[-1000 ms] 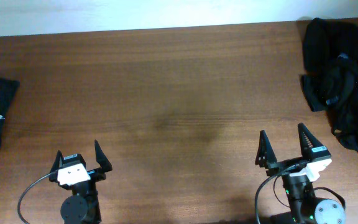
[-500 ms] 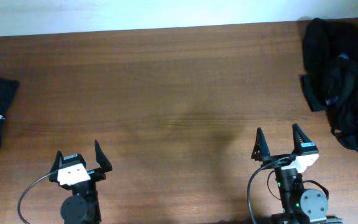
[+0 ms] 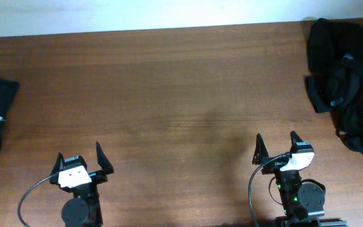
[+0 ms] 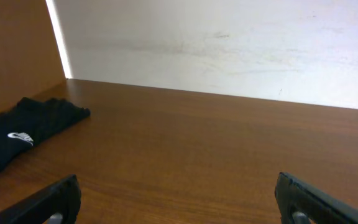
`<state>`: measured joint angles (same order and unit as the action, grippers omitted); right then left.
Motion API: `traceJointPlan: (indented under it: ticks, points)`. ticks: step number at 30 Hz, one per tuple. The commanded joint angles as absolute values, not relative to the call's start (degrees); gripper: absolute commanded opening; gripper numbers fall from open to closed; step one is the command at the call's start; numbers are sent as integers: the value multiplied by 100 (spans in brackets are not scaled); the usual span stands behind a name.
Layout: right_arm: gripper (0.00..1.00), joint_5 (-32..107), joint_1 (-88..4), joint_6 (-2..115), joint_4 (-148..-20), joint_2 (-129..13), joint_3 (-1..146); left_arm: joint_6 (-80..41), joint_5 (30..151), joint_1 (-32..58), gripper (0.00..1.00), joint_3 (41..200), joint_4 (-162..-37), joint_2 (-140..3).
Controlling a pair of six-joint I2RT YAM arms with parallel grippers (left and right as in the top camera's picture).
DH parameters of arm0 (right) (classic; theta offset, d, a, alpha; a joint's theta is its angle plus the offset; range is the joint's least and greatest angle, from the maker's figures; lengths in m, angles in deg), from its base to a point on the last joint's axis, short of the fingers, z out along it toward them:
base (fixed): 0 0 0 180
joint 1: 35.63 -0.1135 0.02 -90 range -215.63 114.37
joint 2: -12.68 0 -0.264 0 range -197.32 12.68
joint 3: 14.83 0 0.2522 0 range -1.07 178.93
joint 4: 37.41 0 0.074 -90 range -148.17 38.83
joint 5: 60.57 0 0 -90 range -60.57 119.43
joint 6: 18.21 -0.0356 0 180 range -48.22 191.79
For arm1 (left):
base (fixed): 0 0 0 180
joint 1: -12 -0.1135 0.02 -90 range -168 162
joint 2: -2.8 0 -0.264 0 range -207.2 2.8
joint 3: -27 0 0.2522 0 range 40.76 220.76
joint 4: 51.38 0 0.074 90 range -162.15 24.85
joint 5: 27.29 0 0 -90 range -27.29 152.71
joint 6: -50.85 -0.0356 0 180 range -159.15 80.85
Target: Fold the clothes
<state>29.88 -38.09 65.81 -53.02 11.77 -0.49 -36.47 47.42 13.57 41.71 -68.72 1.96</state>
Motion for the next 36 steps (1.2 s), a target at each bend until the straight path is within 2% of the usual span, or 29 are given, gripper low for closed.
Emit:
traceJointPlan:
  ticks: [1, 4, 36]
  points:
    - [99, 3023, -3658, 6600, -5588, 1247, -75, -3612, 4683, 1387, 99, 4127, -6846, 246]
    - [99, 3071, -3651, 6876, -5571, 1247, -75, -3612, 4683, 1387, 100, 4127, -6846, 246]
    - [99, 3062, -3651, 6880, -5566, 1243, -75, -3612, 4683, 1387, 99, 4127, -6846, 246]
